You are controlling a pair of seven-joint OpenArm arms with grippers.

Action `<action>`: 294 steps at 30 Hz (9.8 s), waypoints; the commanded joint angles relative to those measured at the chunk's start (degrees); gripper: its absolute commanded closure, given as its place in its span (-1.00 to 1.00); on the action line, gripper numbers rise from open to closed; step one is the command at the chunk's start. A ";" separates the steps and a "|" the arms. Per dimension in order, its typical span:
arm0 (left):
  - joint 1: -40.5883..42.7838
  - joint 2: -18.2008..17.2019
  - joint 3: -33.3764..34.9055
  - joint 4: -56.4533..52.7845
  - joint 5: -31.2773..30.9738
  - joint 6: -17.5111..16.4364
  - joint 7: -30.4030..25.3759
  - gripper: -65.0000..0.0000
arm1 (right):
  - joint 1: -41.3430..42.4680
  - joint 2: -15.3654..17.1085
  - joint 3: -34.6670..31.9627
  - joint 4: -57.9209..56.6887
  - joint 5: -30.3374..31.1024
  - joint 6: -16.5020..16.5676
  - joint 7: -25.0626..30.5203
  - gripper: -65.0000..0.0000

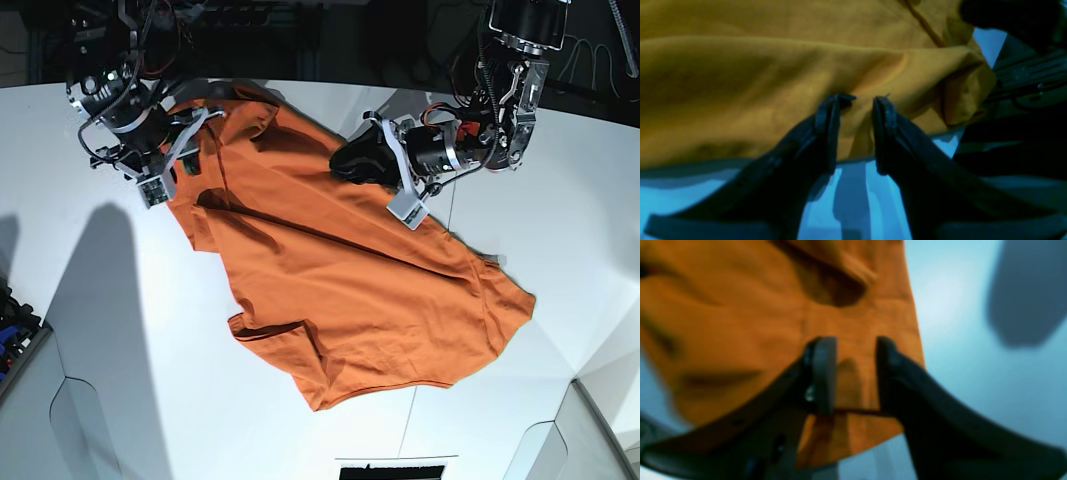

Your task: Layout the t-shirt on the table in an organized manner, then fold the t-shirt properly

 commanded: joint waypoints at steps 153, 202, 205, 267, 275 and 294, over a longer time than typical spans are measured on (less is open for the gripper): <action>21.20 3.21 -2.80 19.43 -7.43 1.04 6.21 0.35 | 13.90 1.09 4.61 -16.33 -4.07 -7.13 7.58 1.00; 10.29 11.06 3.96 9.35 7.98 1.04 -3.21 0.35 | 46.10 -7.32 -4.26 -54.71 4.13 7.54 15.15 1.00; 9.86 10.32 2.56 8.11 8.28 3.50 -2.91 0.35 | 46.23 -7.13 -6.08 -56.02 1.46 7.48 14.91 1.00; -4.72 -11.72 -12.59 -4.63 -10.34 1.04 7.87 0.35 | 43.43 -8.81 -14.40 -43.85 -11.61 -14.12 14.45 -0.28; -4.70 -11.74 -12.59 -4.66 -10.29 1.04 8.33 0.35 | 44.65 -13.68 -17.90 -51.23 -23.63 -25.05 14.43 -0.28; -4.70 -11.74 -12.59 -4.66 -10.78 1.04 8.31 0.35 | 45.31 -10.34 -17.81 -52.92 -29.16 -31.93 10.19 -0.28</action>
